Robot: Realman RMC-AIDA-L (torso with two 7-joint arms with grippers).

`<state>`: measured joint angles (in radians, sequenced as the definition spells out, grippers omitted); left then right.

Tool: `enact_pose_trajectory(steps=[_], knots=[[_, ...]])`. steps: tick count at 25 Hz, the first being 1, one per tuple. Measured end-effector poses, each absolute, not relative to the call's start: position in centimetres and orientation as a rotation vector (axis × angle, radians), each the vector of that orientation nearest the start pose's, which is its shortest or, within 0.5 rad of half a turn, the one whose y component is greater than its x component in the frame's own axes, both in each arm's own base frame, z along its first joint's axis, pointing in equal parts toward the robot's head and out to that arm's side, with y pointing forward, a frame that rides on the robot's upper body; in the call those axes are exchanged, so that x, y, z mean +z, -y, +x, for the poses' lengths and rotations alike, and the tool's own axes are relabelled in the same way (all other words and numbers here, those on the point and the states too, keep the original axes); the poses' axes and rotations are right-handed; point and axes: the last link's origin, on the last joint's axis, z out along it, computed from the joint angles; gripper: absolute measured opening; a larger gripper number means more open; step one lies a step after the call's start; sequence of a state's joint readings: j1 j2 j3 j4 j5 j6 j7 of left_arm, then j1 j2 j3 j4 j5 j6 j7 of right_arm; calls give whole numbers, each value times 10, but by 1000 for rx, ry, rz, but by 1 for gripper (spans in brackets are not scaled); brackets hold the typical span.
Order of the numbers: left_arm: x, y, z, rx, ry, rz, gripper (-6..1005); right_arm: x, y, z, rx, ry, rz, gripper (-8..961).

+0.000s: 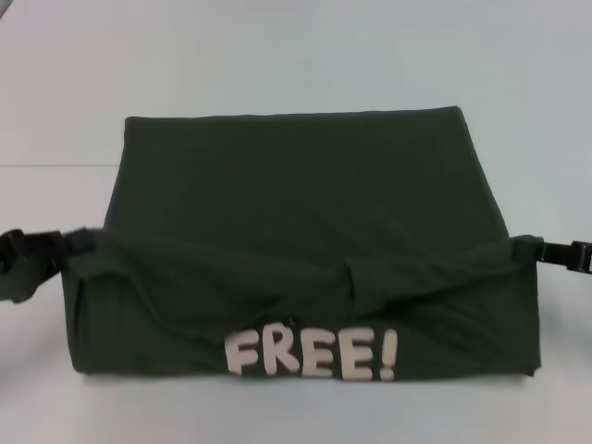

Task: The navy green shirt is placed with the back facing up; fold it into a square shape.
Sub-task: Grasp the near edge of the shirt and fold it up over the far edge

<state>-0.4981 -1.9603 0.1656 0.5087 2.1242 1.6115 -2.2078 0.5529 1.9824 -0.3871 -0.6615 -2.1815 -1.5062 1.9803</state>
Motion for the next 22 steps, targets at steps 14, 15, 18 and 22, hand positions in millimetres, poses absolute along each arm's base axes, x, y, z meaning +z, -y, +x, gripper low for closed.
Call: enact_pose_trajectory(steps=[14, 15, 18, 22], knots=[[48, -343, -326, -1273, 1745, -1732, 31, 42, -373, 315, 819, -1350, -2030, 42], [47, -344, -326, -1276, 1736, -1724, 31, 39, -375, 315, 813, -1349, -2023, 42], [43, -349, -325, -1270, 1707, -1709, 31, 33, -381, 315, 795, -1340, -1993, 42], [36, -357, -319, -1254, 1647, -1717, 31, 29, -390, 314, 768, -1317, -1945, 42]])
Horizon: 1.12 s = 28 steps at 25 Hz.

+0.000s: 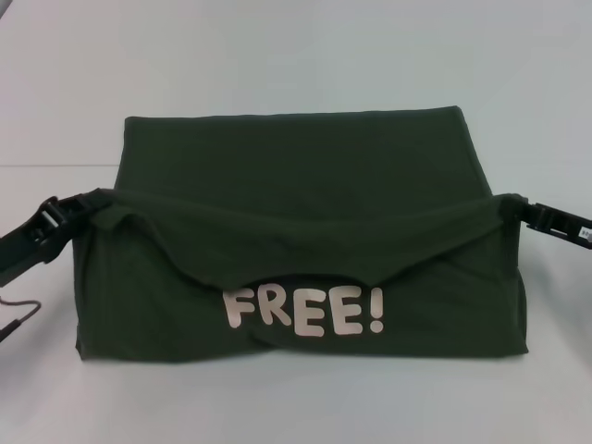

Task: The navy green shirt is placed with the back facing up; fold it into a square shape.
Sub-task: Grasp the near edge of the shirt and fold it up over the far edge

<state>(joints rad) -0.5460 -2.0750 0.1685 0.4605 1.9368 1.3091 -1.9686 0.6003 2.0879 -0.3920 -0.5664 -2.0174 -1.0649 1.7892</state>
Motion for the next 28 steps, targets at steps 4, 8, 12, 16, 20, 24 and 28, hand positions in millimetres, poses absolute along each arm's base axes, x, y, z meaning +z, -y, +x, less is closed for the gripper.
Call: enact_pose_trajectory(steps=[4, 8, 12, 16, 20, 24, 28], knots=[[31, -365, -312, -1232, 1585, -1741, 31, 29, -399, 312, 766, -1300, -1898, 42], [29, -371, -309, -1207, 1548, -1753, 32, 36, -408, 309, 786, -1272, -1862, 43], [28, -374, -309, -1188, 1533, -1752, 33, 38, -416, 305, 760, -1245, -1850, 43], [24, -376, -305, -1171, 1509, -1773, 34, 36, -423, 302, 724, -1214, -1848, 43], [20, -379, -306, -1129, 1506, -1771, 35, 32, -426, 301, 703, -1208, -1851, 43], [14, -380, -309, -1087, 1507, -1757, 36, 26, -425, 301, 681, -1211, -1862, 43], [11, -384, -311, -1057, 1489, -1725, 36, 20, -423, 303, 666, -1220, -1866, 43]])
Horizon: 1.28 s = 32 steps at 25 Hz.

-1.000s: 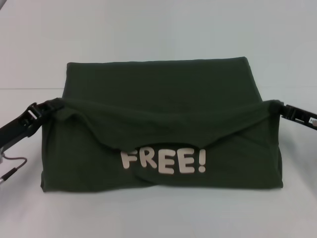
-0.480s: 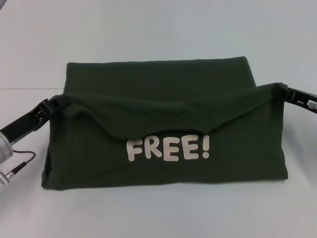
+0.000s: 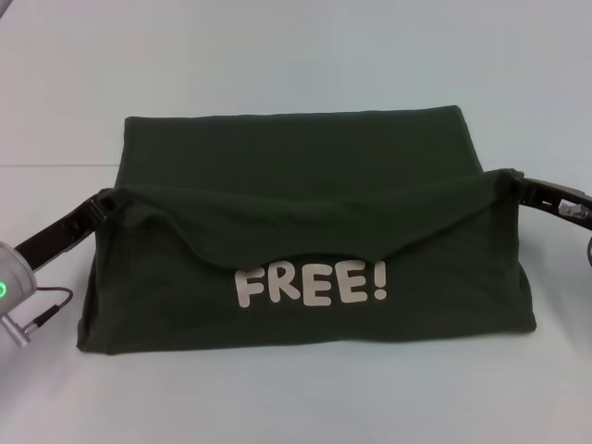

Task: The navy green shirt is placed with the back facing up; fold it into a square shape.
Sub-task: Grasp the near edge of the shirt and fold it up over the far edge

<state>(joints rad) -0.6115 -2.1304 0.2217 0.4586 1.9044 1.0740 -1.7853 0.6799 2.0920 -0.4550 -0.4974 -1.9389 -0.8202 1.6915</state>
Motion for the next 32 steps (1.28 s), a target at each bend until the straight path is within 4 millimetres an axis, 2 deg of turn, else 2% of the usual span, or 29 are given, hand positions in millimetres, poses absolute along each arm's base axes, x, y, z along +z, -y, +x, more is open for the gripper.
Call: enact_pose_trajectory(steps=[19, 23, 29, 32], knots=[[-4, -403, -301, -943, 1366, -1715, 41, 16, -419, 308, 694, -1207, -1843, 43], [-9, -407, -302, -902, 1367, -1695, 132, 14, -417, 310, 674, -1182, -1853, 42], [-10, -409, -306, -899, 1403, -1631, 246, 10, -411, 316, 680, -1186, -1841, 172], [-12, -408, -308, -893, 1410, -1636, 301, 11, -406, 320, 693, -1199, -1831, 319]])
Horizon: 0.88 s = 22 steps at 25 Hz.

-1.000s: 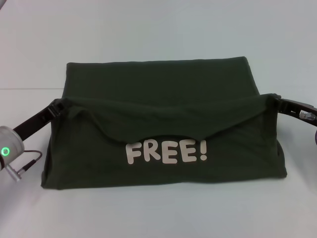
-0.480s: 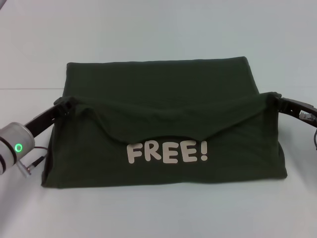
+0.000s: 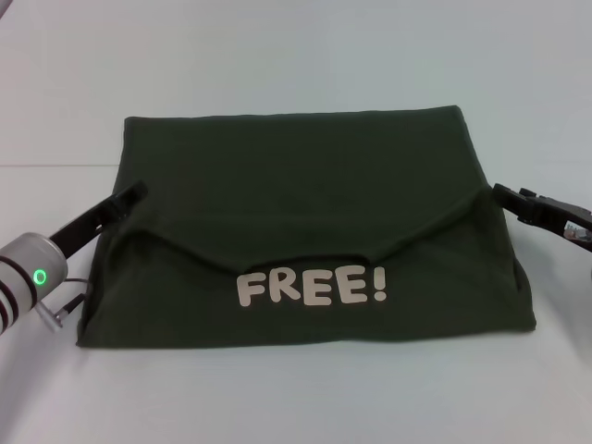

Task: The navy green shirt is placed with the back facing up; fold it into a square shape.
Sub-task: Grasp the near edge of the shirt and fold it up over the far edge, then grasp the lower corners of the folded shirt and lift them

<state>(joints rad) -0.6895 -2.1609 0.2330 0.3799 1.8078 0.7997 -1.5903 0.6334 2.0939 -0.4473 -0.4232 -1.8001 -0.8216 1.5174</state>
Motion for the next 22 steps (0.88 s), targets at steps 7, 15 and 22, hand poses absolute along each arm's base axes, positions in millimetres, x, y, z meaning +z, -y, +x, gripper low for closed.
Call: enact_pose_trajectory(steps=[7, 15, 22], knots=[[-8, -394, -318, -914, 1429, -1666, 554, 17, -385, 328, 773, -1174, -1868, 619], [31, -354, -340, -977, 1701, -1816, 701, 28, -338, 328, 827, -1001, -2120, 863], [47, -335, -354, -657, 1771, -1978, 703, 28, -314, 336, 783, -961, -2241, 945]])
